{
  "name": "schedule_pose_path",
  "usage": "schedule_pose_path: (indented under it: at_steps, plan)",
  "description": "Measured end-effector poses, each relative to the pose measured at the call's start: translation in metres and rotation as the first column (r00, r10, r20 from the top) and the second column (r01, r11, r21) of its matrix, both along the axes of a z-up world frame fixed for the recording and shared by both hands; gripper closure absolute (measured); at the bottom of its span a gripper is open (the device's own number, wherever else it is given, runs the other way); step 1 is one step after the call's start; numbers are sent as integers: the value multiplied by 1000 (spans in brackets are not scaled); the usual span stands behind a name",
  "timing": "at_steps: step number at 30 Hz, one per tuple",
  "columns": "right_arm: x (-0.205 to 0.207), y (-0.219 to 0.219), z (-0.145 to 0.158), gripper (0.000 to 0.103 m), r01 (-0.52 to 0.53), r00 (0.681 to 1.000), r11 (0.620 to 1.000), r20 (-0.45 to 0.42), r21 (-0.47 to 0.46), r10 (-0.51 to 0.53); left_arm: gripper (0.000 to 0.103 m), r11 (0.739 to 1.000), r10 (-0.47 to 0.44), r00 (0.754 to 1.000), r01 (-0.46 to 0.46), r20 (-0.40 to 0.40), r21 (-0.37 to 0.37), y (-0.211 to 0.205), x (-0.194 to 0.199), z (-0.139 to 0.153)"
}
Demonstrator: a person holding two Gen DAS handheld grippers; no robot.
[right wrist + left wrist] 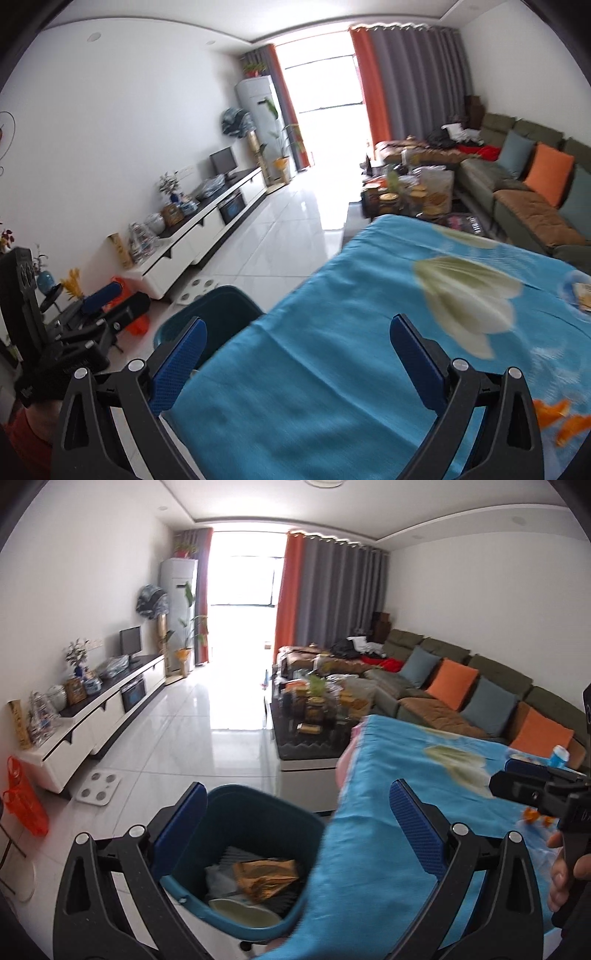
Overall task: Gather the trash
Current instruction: 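Move both tools back over the orange peels on the table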
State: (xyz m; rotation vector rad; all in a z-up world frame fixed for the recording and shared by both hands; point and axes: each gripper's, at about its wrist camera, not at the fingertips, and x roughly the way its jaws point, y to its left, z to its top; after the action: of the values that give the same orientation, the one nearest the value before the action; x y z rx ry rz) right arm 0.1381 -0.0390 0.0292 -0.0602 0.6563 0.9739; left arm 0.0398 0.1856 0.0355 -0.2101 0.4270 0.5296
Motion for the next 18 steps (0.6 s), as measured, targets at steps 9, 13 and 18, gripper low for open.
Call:
schedule_pose_path:
  at_steps: [9, 13, 18]
  plan:
    - [-9, -70, -6, 7, 160, 983, 987, 95, -6, -159, 6, 988, -151, 988, 151, 33, -9, -61, 18, 7]
    - [-12, -102, -11, 7, 237, 965, 971, 114, -5, -235, 6, 976, -218, 975, 219, 39, -15, -88, 29, 6]
    - [-18, -135, -21, 7, 334, 932, 943, 155, -14, -328, 6, 955, -294, 955, 295, 50, -22, -117, 41, 2]
